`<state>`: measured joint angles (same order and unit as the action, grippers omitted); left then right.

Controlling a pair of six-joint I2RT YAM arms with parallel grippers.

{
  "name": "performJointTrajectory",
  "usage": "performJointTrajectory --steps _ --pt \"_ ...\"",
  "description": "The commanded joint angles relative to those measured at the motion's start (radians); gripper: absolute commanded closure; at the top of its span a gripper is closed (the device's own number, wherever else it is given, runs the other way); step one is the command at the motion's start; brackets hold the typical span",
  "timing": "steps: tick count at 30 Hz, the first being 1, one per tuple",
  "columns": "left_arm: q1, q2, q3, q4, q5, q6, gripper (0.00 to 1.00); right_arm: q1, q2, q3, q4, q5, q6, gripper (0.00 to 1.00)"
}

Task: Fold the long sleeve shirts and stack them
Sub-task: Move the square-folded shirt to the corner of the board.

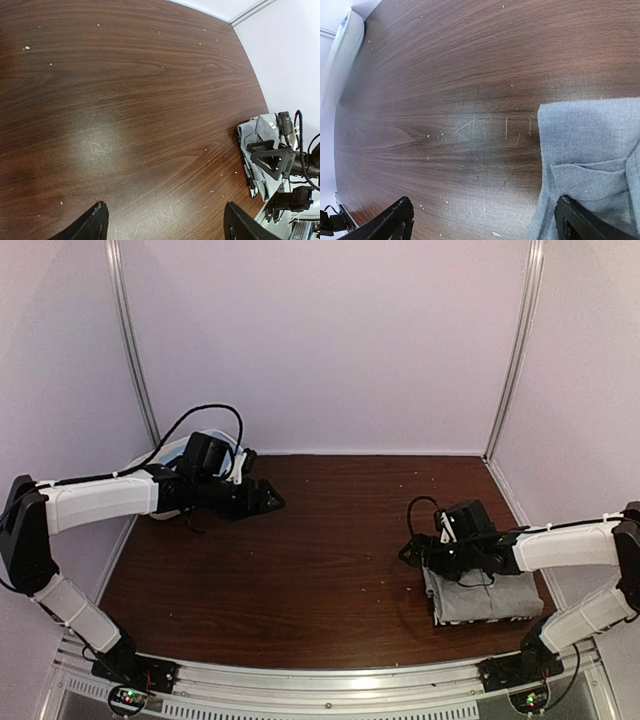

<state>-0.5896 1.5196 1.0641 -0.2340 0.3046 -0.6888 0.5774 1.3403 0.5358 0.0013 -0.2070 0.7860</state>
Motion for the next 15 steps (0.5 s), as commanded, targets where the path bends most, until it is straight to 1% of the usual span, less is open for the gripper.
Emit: performJointTrajectory --steps 1,15 --pt "0.008 0.014 0.017 0.043 0.015 -0.007 0.19 -0.006 -0.024 0.021 -0.067 0.034 -0.005 0.0" --pt "0.008 0.003 0.03 0.056 0.009 -0.006 0.19 -0.003 -0.114 0.141 -0.129 0.026 -0.032 0.0"
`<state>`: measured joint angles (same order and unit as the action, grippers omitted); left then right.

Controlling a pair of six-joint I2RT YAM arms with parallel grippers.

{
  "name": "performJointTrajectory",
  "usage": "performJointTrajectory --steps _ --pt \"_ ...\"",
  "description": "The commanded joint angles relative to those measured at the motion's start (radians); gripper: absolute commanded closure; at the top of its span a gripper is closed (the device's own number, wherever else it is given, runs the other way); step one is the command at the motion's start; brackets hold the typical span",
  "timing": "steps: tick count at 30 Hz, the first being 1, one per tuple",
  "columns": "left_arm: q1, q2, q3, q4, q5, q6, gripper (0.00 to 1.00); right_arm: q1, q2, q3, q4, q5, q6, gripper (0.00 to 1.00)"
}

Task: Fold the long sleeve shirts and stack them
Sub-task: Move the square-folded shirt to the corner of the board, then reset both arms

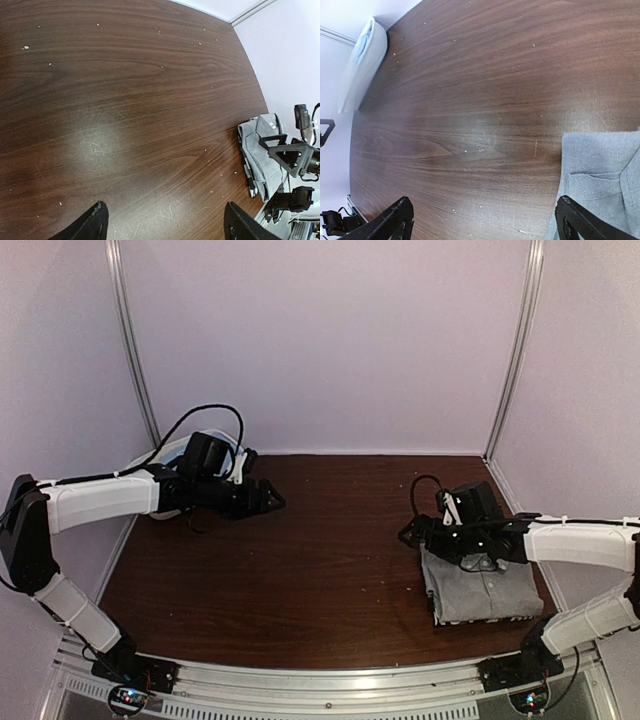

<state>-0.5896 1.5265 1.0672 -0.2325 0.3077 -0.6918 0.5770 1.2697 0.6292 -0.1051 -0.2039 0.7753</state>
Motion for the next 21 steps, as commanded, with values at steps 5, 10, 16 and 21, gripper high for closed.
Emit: performJointTrajectory --steps 5,10,16,21 --pt "0.008 -0.03 0.014 0.071 0.005 0.013 0.19 -0.003 -0.045 0.106 -0.037 0.023 -0.043 0.0" --pt "0.008 -0.071 0.0 0.09 -0.004 0.036 0.19 0.01 -0.023 0.177 -0.038 0.027 -0.068 0.0" --pt "0.008 -0.145 -0.044 0.125 -0.016 0.062 0.19 0.086 0.039 0.292 -0.044 0.071 -0.093 0.0" --pt "0.008 -0.2 -0.07 0.146 -0.033 0.086 0.19 0.139 0.066 0.378 -0.047 0.117 -0.118 0.0"
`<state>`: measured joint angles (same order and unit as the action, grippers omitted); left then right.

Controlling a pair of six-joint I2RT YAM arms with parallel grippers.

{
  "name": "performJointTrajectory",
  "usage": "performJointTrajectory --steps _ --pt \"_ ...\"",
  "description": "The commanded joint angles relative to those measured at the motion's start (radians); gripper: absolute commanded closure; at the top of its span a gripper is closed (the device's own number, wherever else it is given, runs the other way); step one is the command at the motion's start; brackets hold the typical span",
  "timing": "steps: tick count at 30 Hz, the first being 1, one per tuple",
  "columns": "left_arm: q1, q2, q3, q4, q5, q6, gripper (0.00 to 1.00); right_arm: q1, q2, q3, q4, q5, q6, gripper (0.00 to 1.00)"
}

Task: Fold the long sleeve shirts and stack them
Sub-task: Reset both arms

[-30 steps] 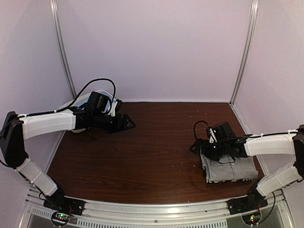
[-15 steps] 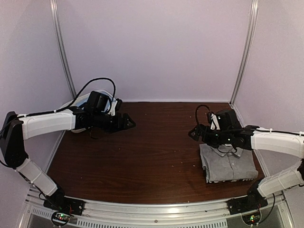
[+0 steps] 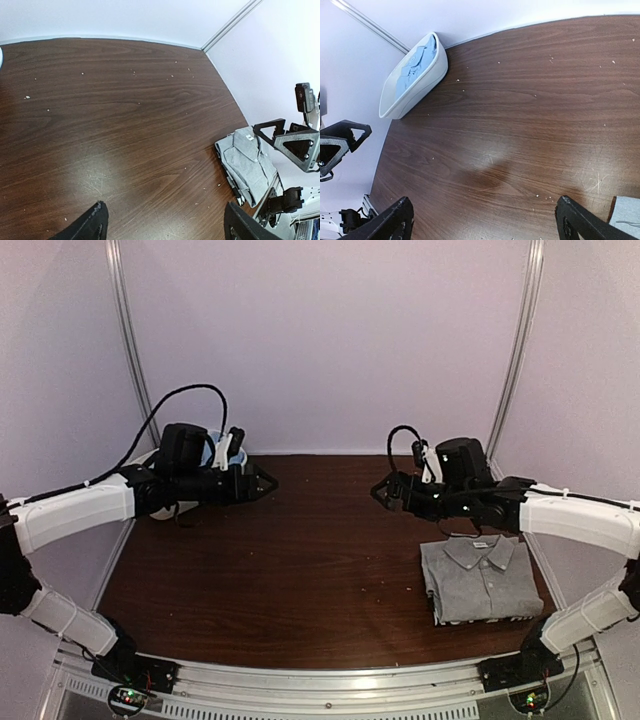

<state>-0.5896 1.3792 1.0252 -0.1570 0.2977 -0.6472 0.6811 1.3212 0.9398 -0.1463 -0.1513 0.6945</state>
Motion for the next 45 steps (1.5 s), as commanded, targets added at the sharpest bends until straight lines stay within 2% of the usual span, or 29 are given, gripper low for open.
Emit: performJointTrajectory --steps 1,16,29,45 --pt "0.008 -0.064 -0.033 0.075 -0.027 0.048 0.19 0.043 0.015 0.085 -0.005 0.074 -0.044 0.0" --pt "0.008 -0.163 -0.055 0.092 -0.086 0.072 0.19 0.061 -0.125 0.172 0.064 0.18 -0.14 0.0" --pt "0.008 -0.191 -0.089 0.134 -0.117 0.069 0.18 0.06 -0.217 0.096 0.117 0.235 -0.139 0.0" --pt "0.008 -0.186 -0.092 0.142 -0.124 0.069 0.18 0.061 -0.229 0.084 0.092 0.271 -0.151 0.0"
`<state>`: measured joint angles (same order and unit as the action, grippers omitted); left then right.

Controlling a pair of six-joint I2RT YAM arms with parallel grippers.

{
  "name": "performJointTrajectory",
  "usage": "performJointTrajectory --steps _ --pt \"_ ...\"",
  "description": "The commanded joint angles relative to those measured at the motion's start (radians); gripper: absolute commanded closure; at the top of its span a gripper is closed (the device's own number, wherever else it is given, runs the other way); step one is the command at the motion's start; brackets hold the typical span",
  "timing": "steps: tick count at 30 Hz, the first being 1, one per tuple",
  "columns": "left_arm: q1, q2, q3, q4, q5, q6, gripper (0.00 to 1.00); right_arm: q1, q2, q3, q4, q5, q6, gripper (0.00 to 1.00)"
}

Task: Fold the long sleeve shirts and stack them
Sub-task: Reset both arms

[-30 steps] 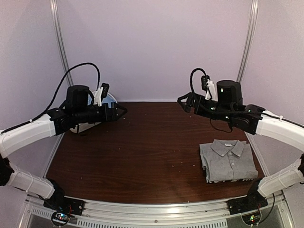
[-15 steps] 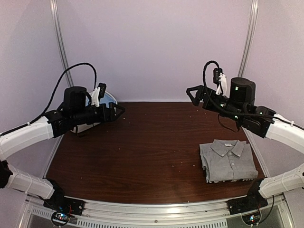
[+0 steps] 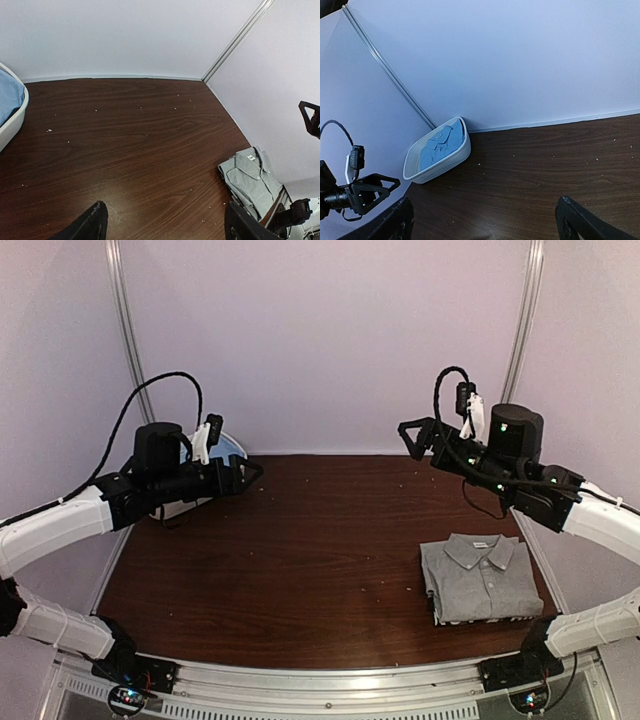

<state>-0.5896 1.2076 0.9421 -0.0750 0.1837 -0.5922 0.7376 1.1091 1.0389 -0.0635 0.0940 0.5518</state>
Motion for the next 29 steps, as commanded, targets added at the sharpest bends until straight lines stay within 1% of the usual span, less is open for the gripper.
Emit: performJointTrajectory --steps 1,29 --pt "0.008 -0.014 -0.009 0.06 -0.012 0.014 0.18 0.004 -0.017 -0.016 0.01 0.025 -0.009 0.0" --pt "0.008 -0.01 -0.022 0.064 0.0 0.008 0.18 0.004 -0.02 -0.041 0.017 0.029 0.001 0.0"
